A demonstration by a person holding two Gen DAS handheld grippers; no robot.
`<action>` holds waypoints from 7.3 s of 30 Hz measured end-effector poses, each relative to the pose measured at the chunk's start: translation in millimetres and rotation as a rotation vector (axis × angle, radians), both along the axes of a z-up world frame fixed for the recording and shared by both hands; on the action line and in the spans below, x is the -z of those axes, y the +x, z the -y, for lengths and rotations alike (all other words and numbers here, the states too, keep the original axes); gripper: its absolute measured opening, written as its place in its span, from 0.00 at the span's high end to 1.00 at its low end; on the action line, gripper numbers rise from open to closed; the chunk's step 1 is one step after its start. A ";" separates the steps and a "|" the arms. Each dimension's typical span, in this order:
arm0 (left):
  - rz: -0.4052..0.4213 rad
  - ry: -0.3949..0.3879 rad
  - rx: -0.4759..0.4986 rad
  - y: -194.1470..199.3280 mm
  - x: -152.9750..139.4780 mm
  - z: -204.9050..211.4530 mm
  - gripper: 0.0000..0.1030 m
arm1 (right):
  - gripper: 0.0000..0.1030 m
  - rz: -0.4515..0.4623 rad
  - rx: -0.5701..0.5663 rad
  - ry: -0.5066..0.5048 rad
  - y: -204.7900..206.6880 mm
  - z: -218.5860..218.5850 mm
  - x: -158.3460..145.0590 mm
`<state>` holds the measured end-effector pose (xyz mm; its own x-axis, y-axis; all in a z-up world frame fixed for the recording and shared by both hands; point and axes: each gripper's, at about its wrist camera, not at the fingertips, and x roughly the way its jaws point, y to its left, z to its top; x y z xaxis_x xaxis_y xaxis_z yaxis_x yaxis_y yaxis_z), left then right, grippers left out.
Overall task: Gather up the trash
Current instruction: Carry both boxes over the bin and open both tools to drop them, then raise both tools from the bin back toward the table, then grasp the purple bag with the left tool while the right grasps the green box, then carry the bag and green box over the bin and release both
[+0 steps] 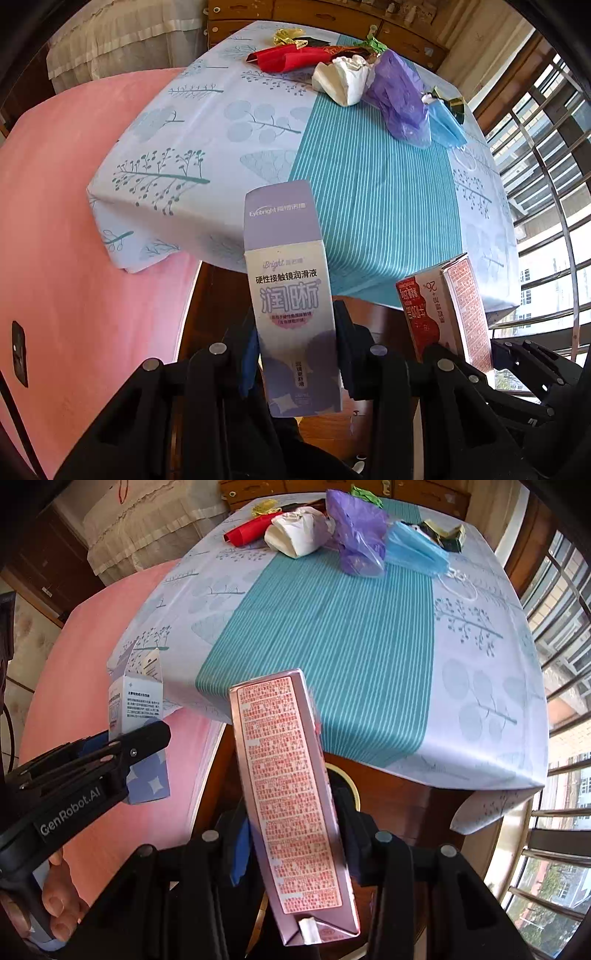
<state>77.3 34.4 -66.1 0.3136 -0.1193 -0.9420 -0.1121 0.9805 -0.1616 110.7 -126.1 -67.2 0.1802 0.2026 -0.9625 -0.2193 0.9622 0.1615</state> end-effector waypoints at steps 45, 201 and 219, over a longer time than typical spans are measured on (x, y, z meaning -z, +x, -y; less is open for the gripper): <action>-0.407 -0.105 0.177 -2.3 403.2 30.0 0.28 | 0.35 -0.463 0.583 0.091 -51.1 56.2 430.1; 0.267 0.045 0.019 152.0 -130.1 68.6 0.85 | 0.76 0.122 0.166 0.360 173.2 132.7 -73.5; 0.227 -0.058 0.291 -7.5 -89.7 -21.0 0.85 | 0.76 0.026 0.343 0.163 -20.9 35.4 -36.7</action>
<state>69.8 55.4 23.6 0.4590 -0.2850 -0.8415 0.2145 0.9547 -0.2063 89.8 -161.4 -30.6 0.2879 0.2766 -0.9168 0.1051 0.9425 0.3174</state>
